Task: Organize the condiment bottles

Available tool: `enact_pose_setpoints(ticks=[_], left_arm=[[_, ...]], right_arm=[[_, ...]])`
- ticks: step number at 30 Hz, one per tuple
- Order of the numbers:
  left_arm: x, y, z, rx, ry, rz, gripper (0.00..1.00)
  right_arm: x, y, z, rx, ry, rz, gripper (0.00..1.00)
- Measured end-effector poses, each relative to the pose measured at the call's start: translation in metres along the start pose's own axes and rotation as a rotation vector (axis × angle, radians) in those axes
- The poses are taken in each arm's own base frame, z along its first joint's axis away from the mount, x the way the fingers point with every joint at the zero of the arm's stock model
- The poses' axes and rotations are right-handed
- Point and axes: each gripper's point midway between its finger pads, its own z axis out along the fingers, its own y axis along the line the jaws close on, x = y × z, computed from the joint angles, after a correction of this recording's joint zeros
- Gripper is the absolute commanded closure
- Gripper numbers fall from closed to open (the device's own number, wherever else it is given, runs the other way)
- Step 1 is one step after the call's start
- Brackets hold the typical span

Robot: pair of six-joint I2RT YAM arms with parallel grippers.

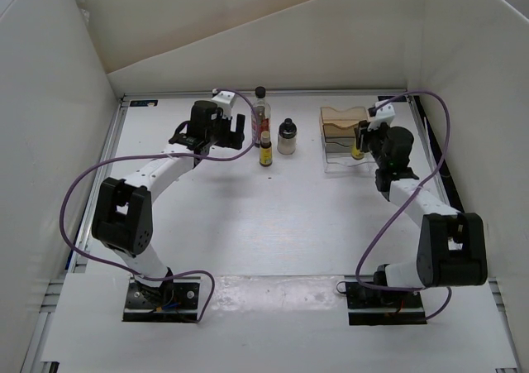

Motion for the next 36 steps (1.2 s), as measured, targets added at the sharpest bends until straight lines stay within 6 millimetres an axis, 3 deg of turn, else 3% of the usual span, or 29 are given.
enact_pose_setpoints(ticks=[6,14,21,27,30,31,32,34,36], left_arm=[[0.001,-0.001,0.001,0.002,0.002,0.002,0.00],[0.003,-0.001,0.003,0.003,0.009,0.008,0.00],[0.009,-0.001,0.009,0.002,0.025,0.014,0.00],[0.011,-0.001,0.010,0.002,0.031,0.013,0.00],[0.011,-0.001,0.011,0.002,0.031,0.014,0.00],[0.011,-0.001,0.011,0.002,0.031,0.013,0.00],[0.011,-0.001,0.011,0.002,0.031,0.013,0.00],[0.011,-0.001,0.011,0.001,0.031,0.013,0.00],[0.011,-0.001,0.011,0.001,0.031,0.013,0.00]], right_arm=[[0.003,-0.021,0.004,0.039,-0.025,0.027,1.00],[0.035,-0.037,0.016,0.058,0.011,0.087,1.00],[0.062,-0.034,0.019,0.053,0.041,0.122,1.00],[0.063,-0.029,0.019,0.036,0.021,0.119,1.00],[0.063,-0.026,0.019,0.031,0.014,0.116,0.72],[0.062,-0.025,0.019,0.031,0.011,0.115,0.57],[0.062,-0.024,0.019,0.031,0.009,0.114,0.47],[0.062,-0.023,0.019,0.033,0.003,0.112,0.32],[0.060,-0.024,0.019,0.039,-0.004,0.106,0.30]])
